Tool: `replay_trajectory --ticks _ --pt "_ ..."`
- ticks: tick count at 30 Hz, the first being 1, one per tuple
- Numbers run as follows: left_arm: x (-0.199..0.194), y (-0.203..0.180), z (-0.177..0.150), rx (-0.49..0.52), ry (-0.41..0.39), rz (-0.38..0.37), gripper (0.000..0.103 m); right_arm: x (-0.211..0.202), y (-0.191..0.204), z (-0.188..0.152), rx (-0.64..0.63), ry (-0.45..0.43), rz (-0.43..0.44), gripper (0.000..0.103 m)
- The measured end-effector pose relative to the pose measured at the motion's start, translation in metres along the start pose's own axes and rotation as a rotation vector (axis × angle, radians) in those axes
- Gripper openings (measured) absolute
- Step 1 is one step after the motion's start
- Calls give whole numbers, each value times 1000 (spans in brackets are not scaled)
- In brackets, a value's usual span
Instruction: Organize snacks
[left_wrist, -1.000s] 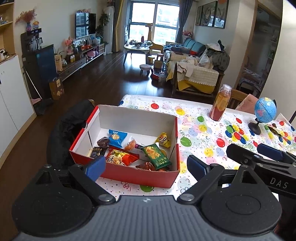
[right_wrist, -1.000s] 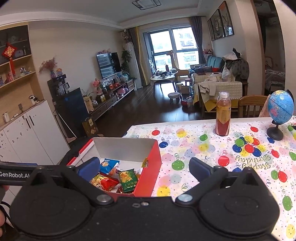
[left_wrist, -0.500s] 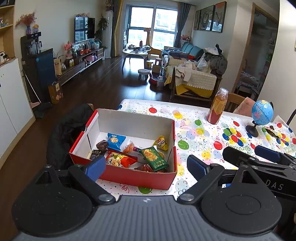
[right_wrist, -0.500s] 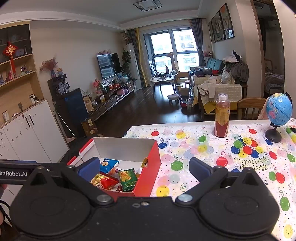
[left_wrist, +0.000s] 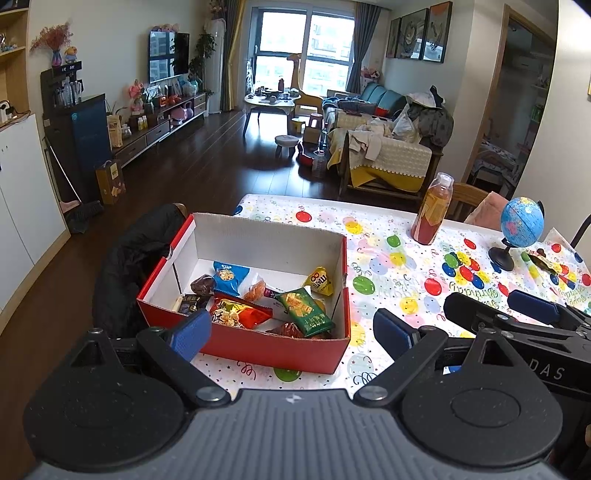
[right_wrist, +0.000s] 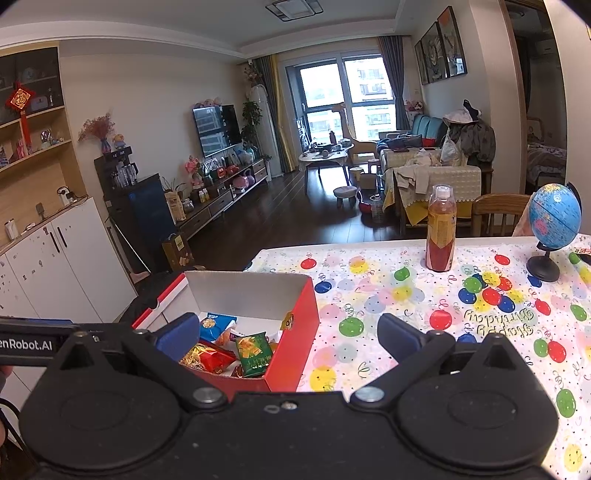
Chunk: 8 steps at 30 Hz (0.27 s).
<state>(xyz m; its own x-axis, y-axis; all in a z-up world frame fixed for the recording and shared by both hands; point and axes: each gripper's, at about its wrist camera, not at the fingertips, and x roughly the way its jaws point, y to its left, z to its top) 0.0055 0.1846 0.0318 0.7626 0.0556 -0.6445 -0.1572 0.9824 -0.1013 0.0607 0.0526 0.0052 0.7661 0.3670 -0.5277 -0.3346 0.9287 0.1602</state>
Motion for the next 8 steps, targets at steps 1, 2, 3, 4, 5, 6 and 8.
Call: replay_trajectory --ticks 1,2,3,4,5,6,8 --pt "0 0 0 -1 3 -2 95 1 0 0 1 1 0 103" --pt "0 0 0 -3 4 -3 95 0 0 0 1 1 0 103" --pt "0 0 -2 -5 6 -5 95 0 0 0 0 1 0 103" --pt "-1 -1 -2 -7 8 -6 95 0 1 0 -1 0 -1 103" --pt "-1 -1 -3 -7 9 -7 95 1 0 0 -1 0 -1 103" --pt "-1 -1 -3 -6 9 -5 95 0 0 0 0 -1 0 103" --pt "-1 -1 -3 -3 9 -5 95 0 0 0 1 0 -1 103"
